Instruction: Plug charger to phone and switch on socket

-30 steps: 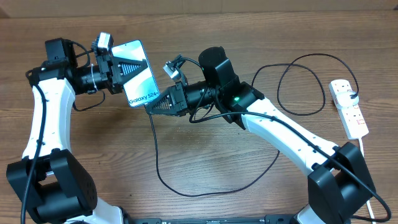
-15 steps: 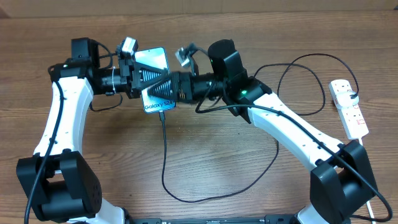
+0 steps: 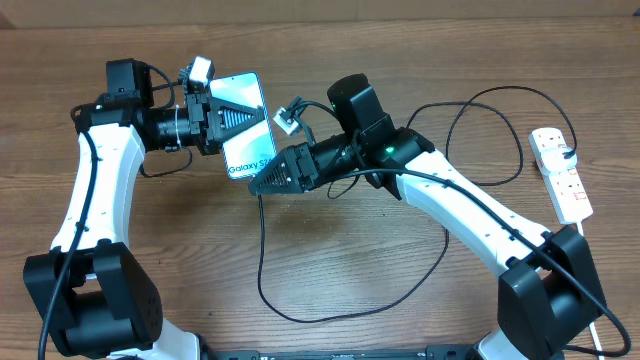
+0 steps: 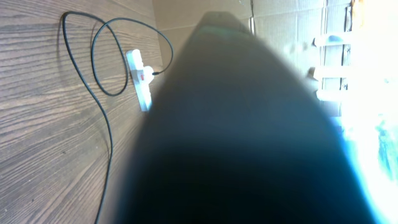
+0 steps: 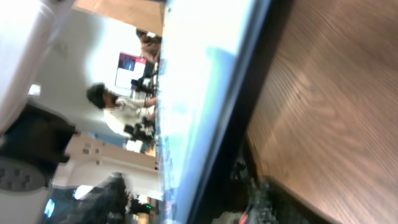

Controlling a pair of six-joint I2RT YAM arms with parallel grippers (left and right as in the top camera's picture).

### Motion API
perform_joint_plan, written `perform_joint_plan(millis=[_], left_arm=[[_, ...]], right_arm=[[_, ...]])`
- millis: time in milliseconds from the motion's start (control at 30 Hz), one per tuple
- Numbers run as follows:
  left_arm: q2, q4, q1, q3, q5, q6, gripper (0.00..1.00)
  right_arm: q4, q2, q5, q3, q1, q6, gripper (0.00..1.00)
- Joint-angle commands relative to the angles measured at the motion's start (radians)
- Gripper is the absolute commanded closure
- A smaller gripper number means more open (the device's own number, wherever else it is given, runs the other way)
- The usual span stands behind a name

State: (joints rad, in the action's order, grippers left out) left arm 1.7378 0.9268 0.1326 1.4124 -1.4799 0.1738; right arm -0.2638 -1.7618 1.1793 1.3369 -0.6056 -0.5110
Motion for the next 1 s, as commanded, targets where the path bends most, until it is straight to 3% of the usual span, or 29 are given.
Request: perform_joint_plan(millis=[0,100,267,700,967], left_arm=[[-0.021,0.000,0.000,0.003,-0.028,-0.008,0.96],[-0.021,0.000,0.000,0.003,-0.028,-0.001,0.96],[-0.021,0.000,0.000,0.003,-0.028,0.000,0.96],[-0.021,0.000,-0.015,0.003,-0.028,-0.002,0.96],[-0.021,0.004,-0.016,0.003,-0.028,-0.002,0.96]], right_arm=[[0.024,0.011,0.038,0.013,-0.010,0.009,0.59],[0.028,0.011,0.034,0.013,-0.010,0.003,0.77],[0.045,0.011,0.011,0.013,-0.010,-0.020,0.96],[0.232,0.011,-0.080,0.013,0.007,-0.262,0.96],[0.278,0.011,-0.122,0.013,0.024,-0.298,0.96]])
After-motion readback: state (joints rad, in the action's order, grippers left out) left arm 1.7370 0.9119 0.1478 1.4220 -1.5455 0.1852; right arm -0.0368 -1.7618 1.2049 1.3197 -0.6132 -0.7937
